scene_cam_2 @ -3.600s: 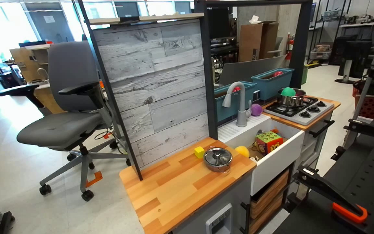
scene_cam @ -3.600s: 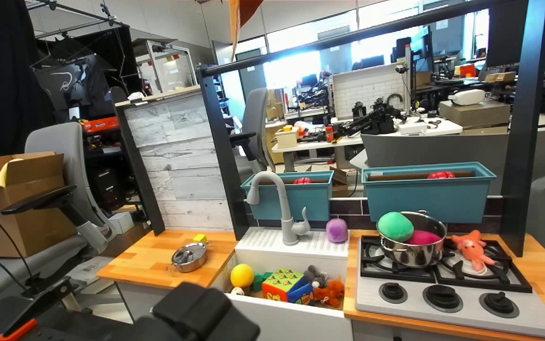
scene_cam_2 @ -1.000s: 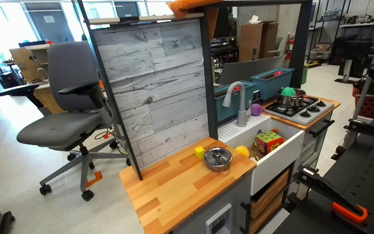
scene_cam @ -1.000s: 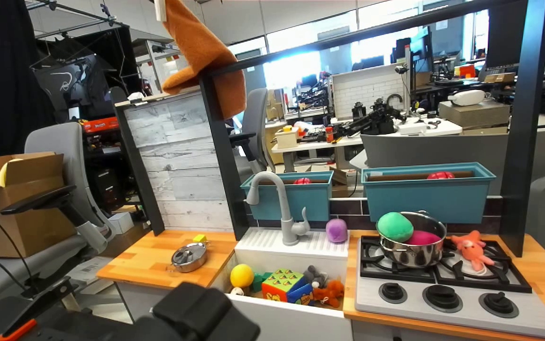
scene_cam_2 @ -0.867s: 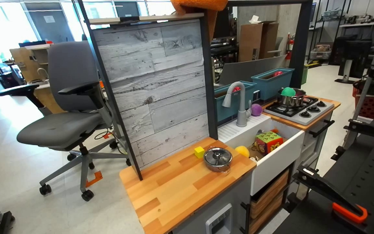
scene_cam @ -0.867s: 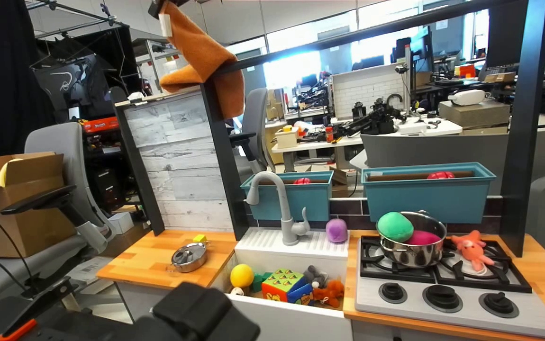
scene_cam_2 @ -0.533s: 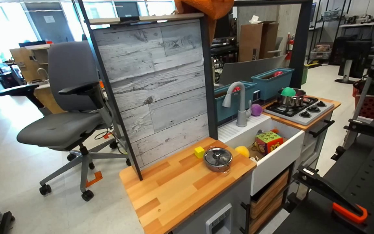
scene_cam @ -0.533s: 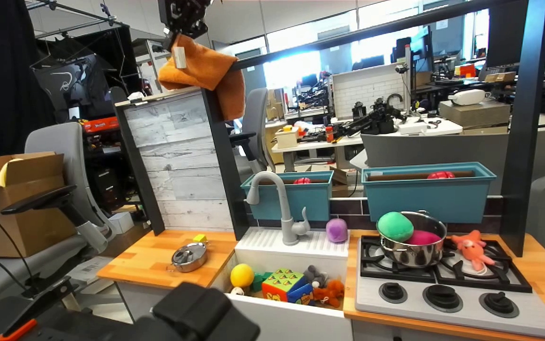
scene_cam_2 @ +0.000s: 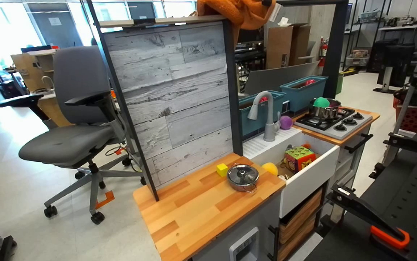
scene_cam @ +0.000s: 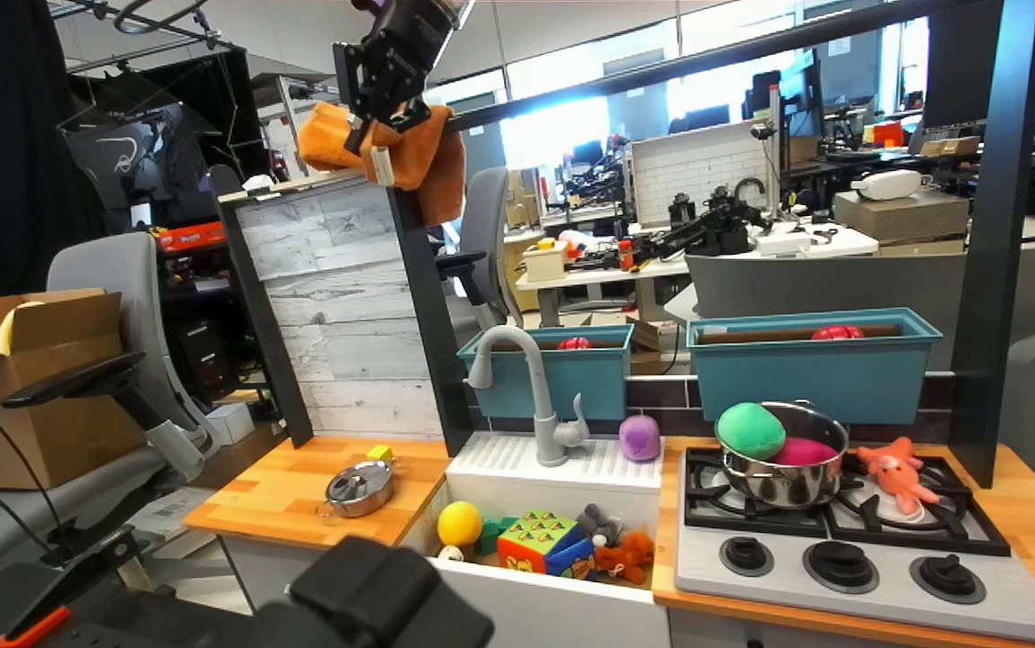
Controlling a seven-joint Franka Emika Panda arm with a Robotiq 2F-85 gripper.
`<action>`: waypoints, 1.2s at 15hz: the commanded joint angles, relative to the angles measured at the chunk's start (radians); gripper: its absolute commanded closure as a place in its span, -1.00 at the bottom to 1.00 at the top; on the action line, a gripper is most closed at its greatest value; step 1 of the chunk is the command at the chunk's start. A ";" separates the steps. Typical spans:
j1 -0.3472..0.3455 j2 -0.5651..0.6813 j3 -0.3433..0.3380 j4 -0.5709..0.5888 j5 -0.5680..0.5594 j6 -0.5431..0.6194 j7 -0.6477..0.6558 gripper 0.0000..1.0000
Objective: Hang the orange towel on the black rod
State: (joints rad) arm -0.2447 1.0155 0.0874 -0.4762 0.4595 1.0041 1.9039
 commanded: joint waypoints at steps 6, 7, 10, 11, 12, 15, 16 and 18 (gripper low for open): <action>-0.001 0.011 0.011 0.036 -0.016 -0.005 -0.003 -0.45; 0.000 0.006 0.011 0.030 -0.017 -0.003 -0.008 -0.57; -0.002 0.003 0.022 0.026 -0.010 -0.025 -0.033 -1.00; -0.006 -0.001 0.036 0.020 0.002 -0.053 -0.055 -1.00; -0.007 -0.004 0.045 0.017 0.007 -0.075 -0.073 -1.00; -0.002 -0.014 0.073 0.003 0.025 -0.188 -0.123 -1.00; 0.001 -0.015 0.078 -0.002 0.029 -0.225 -0.129 -1.00; 0.005 -0.007 0.070 -0.006 0.009 -0.185 -0.117 -1.00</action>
State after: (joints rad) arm -0.2406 1.0105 0.1628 -0.4800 0.4670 0.8188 1.7899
